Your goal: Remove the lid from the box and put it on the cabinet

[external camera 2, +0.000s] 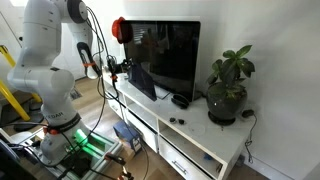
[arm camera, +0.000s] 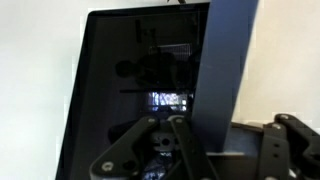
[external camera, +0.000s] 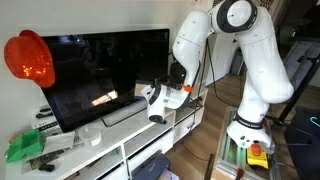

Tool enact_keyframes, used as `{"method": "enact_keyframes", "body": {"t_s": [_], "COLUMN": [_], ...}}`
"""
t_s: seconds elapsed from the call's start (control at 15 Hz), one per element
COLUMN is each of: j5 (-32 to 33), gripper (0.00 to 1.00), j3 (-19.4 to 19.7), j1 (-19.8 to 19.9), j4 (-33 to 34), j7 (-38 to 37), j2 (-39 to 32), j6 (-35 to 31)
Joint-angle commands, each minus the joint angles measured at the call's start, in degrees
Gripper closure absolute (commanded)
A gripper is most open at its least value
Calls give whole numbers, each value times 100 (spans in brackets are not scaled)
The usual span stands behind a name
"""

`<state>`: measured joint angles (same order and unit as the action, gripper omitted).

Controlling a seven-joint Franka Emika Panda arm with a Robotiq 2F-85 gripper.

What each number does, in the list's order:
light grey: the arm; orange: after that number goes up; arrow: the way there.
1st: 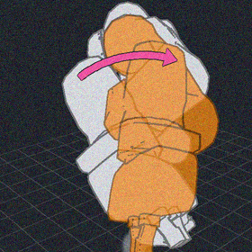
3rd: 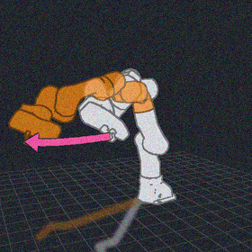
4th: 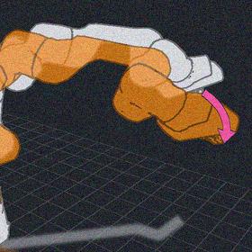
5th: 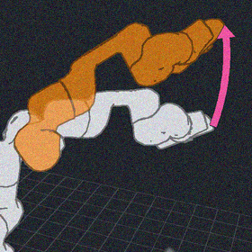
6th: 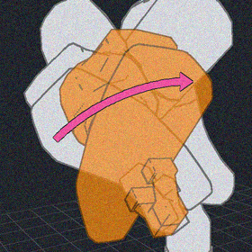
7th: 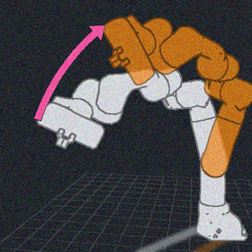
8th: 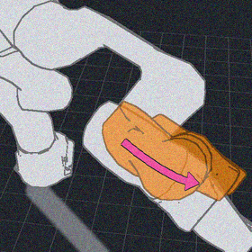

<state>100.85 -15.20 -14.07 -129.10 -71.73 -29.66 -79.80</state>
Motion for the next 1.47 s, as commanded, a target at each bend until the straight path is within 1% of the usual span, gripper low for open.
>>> {"method": "enact_keyframes", "body": {"t_s": [0.0,0.2,0.33,0.6,0.8,1.07,1.13,1.27,1.4], "j5": [351,445,516,574,773,1461,1130,1288,1314], "gripper": [100,100,100,100,100,100,100,100,100], "j3": [39,-102,-282,-610,-726,-690,-839,-842,-828], "j1": [-72,-123,-239,-664,-1148,-1753,-1465,-1635,-1654], "j4": [45,-134,-275,-276,-30,424,124,284,352], "j7": [-26,-81,-165,-87,-27,179,49,97,97], "j2": [-179,-16,196,349,198,-236,39,-101,-178], "j6": [37,-50,-49,185,784,1848,1418,1690,1733]}}
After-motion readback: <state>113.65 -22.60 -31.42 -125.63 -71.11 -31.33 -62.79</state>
